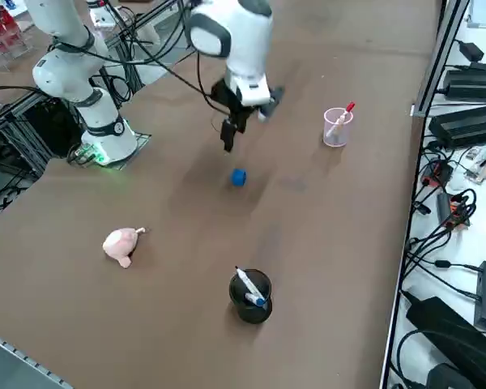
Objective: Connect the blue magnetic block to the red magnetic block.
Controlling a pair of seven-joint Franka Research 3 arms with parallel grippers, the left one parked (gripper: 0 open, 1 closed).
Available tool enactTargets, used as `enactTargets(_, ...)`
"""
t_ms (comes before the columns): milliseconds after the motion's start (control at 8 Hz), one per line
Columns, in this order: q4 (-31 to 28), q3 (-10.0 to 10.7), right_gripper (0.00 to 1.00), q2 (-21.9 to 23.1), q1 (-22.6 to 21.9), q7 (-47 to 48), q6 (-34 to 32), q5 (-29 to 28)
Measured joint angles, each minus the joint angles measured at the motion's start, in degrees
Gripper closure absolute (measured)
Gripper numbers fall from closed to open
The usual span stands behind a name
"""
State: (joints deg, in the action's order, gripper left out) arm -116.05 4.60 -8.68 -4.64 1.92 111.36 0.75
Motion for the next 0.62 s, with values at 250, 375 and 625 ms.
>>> enactTargets(250,0.0,0.2,0.0,3.7,0.1,0.1,-1.7,0.0)
enactTargets(375,0.1,0.3,0.0,4.2,0.1,0.1,-2.7,0.0)
enactTargets(625,1.2,0.5,0.0,4.1,0.5,0.2,-5.2,0.0)
